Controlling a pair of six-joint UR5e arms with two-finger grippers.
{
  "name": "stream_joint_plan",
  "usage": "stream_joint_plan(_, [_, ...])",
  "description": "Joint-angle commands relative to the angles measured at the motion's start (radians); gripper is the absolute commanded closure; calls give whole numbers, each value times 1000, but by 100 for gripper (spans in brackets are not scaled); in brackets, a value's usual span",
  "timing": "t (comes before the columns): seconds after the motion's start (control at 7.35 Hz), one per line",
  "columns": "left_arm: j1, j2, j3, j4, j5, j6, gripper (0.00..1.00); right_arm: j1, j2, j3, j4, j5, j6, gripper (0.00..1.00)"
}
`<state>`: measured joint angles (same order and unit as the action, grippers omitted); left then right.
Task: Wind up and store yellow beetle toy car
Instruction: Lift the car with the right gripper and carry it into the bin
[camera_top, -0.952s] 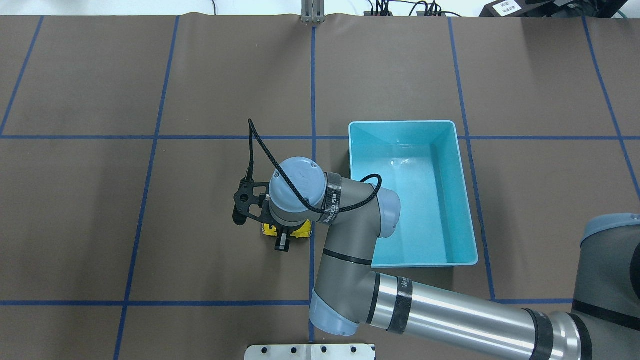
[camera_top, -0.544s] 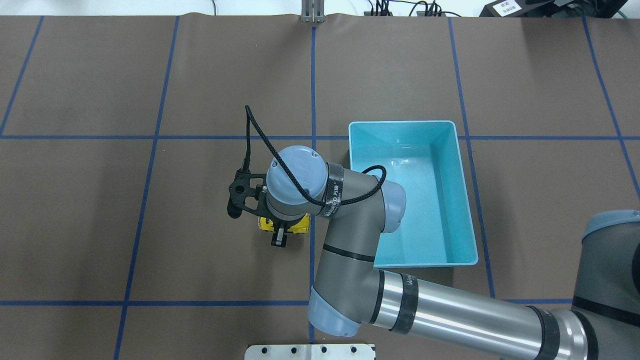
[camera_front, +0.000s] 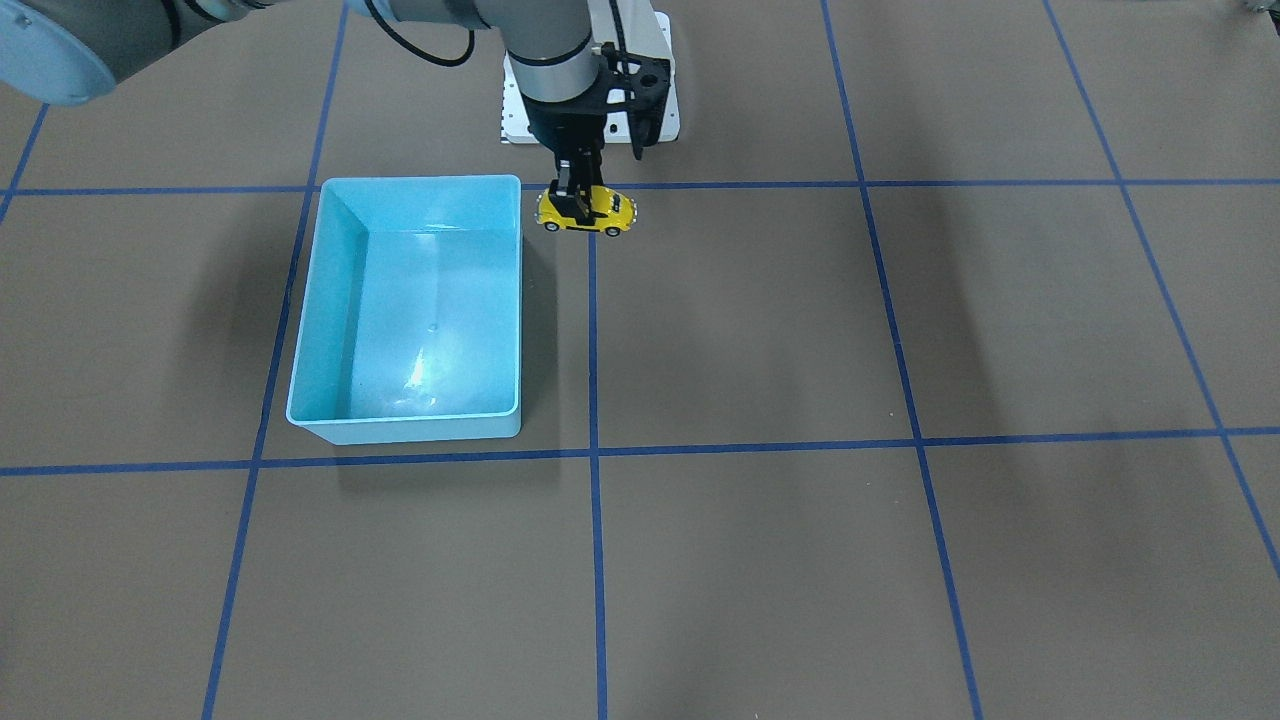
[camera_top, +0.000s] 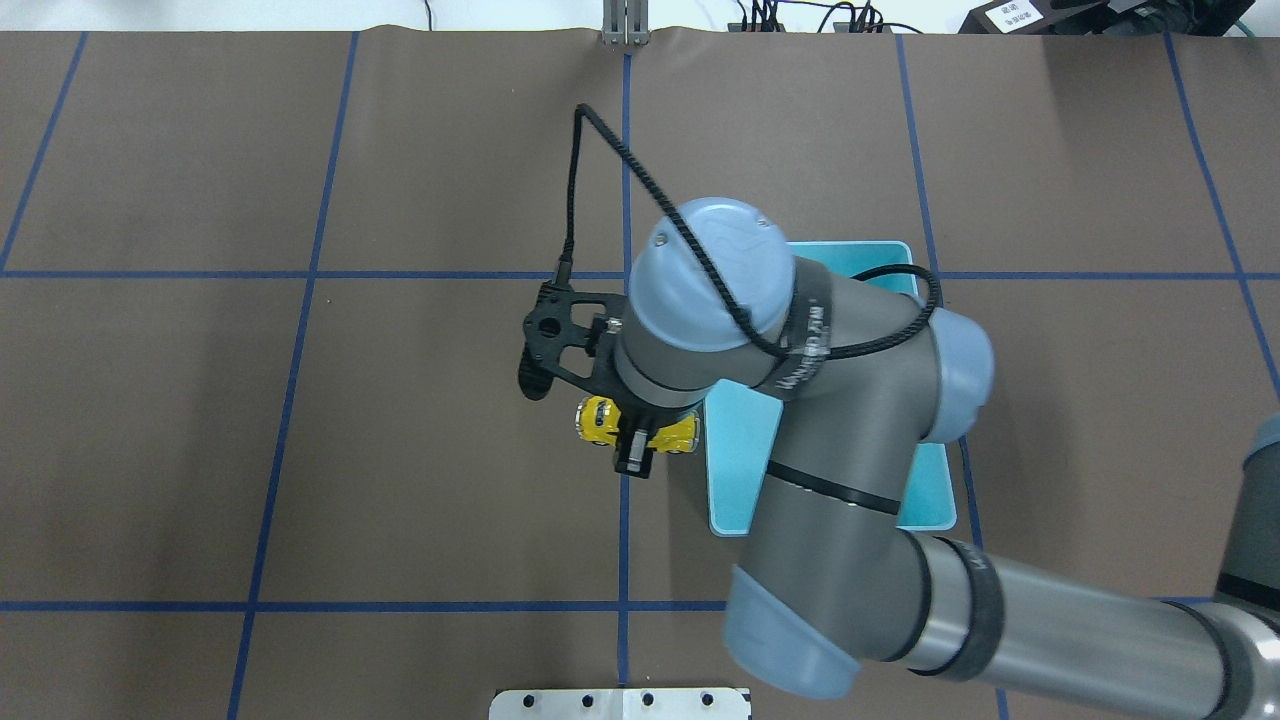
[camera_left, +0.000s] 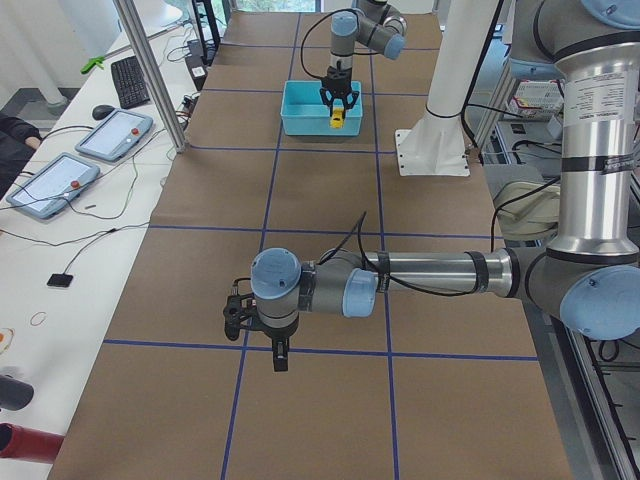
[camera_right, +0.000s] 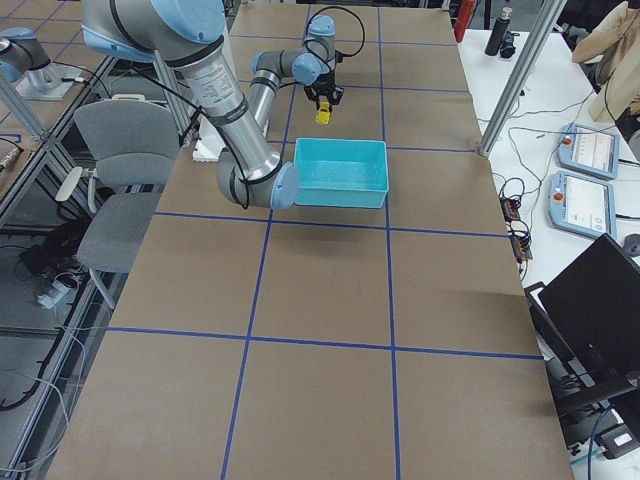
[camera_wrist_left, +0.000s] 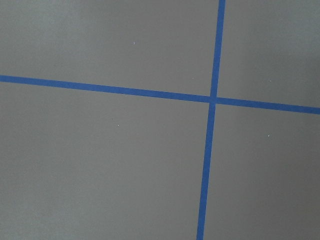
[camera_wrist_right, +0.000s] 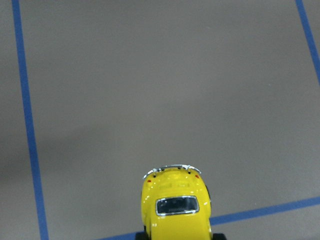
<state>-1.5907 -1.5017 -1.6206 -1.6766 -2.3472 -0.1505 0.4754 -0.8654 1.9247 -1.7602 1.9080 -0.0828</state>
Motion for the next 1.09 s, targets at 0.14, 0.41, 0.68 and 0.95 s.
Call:
stream_joint_plan(0.14, [2, -2, 2, 0, 0, -1, 0, 119, -161, 109, -10, 81, -141, 100])
stream_joint_plan(0.41, [2, -2, 5, 0, 0, -1, 0, 129, -243, 81, 61, 68, -190, 100])
stream_joint_plan(0.68, [2, -2, 5, 0, 0, -1, 0, 144, -276, -42, 224, 75, -199, 100])
stream_joint_plan(0.95, [2, -3, 4, 0, 0, -1, 0, 143, -303, -170, 430, 88, -198, 100])
